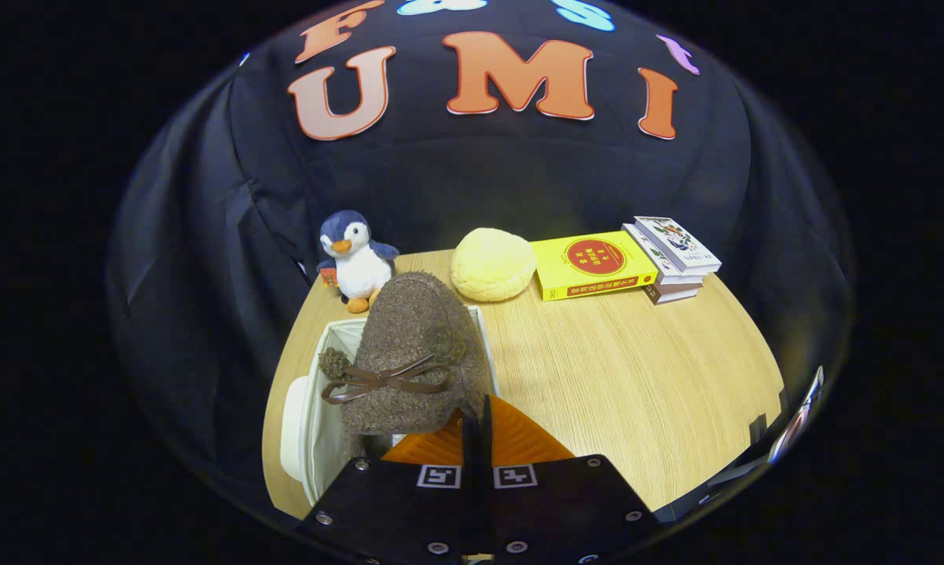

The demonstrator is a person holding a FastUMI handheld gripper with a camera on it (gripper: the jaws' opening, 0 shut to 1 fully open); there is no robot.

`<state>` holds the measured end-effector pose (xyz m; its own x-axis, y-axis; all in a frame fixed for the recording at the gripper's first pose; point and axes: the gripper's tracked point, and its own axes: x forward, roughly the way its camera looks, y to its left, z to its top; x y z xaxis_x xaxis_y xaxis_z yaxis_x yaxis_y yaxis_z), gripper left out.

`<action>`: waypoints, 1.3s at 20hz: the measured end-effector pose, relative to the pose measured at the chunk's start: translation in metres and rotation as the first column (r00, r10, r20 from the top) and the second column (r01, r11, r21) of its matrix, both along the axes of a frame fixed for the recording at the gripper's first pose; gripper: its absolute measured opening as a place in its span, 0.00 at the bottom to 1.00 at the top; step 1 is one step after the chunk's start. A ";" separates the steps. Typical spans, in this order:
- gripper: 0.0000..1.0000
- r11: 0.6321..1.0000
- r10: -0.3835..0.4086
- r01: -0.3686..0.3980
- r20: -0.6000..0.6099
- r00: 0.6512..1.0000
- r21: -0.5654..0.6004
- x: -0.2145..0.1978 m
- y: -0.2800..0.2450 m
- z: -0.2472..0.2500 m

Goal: Open the storage box then place both shoes into the box .Put the left shoe in first, then the right shoe, with the right side of both shoes facing outward in a uniform manner.

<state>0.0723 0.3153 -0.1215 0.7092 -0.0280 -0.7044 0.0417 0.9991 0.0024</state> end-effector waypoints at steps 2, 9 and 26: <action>0.01 0.999 0.008 -0.009 -0.019 1.000 -0.038 0.000 0.006 -0.012; 0.03 0.996 -0.041 0.035 -0.081 0.996 -0.077 -0.002 0.002 -0.048; 0.98 0.999 -0.014 0.027 0.279 0.960 -0.042 0.019 -0.041 0.106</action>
